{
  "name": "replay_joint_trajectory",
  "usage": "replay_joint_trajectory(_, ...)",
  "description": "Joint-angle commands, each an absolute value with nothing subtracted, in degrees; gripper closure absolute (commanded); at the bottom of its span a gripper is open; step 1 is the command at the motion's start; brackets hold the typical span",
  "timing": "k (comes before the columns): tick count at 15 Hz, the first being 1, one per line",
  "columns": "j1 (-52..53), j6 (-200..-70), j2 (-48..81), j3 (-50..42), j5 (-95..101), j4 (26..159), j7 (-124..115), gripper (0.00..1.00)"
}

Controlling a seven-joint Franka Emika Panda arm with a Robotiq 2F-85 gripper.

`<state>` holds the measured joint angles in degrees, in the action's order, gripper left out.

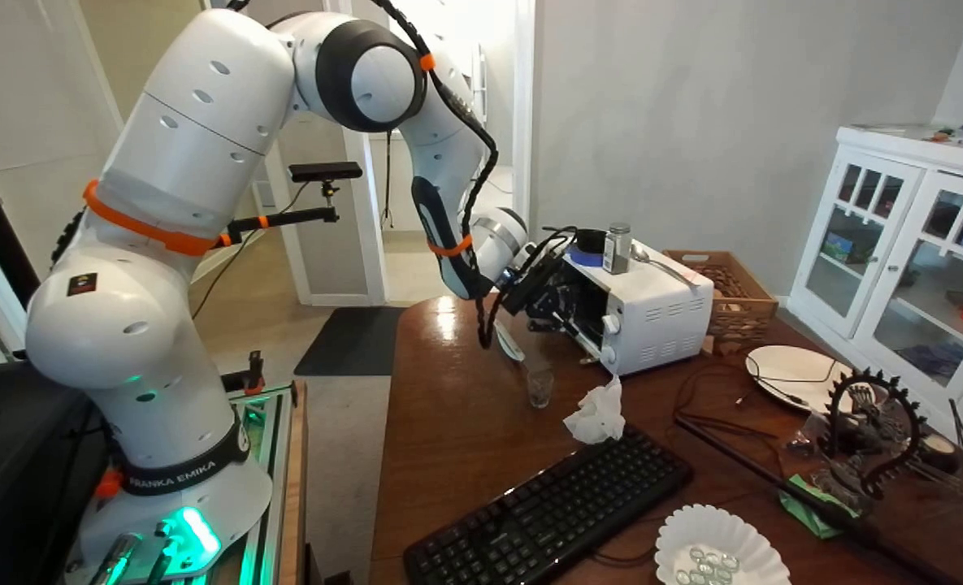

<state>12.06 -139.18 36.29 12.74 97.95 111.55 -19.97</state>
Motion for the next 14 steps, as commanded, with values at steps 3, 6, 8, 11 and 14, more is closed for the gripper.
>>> replay_joint_trajectory(3,12.1,-141.3,25.4,15.8,96.0,126.9,-24.2,1.0)
replay_joint_trajectory(6,11.1,-144.6,18.8,16.9,96.6,134.8,-27.5,1.0)
replay_joint_trajectory(8,9.9,-149.3,13.9,16.8,97.7,139.9,-30.7,1.0)
replay_joint_trajectory(11,8.3,-155.8,7.0,15.5,100.0,145.7,-36.4,1.0)
replay_joint_trajectory(14,8.2,-155.0,8.5,15.4,100.3,144.1,-37.1,0.98)
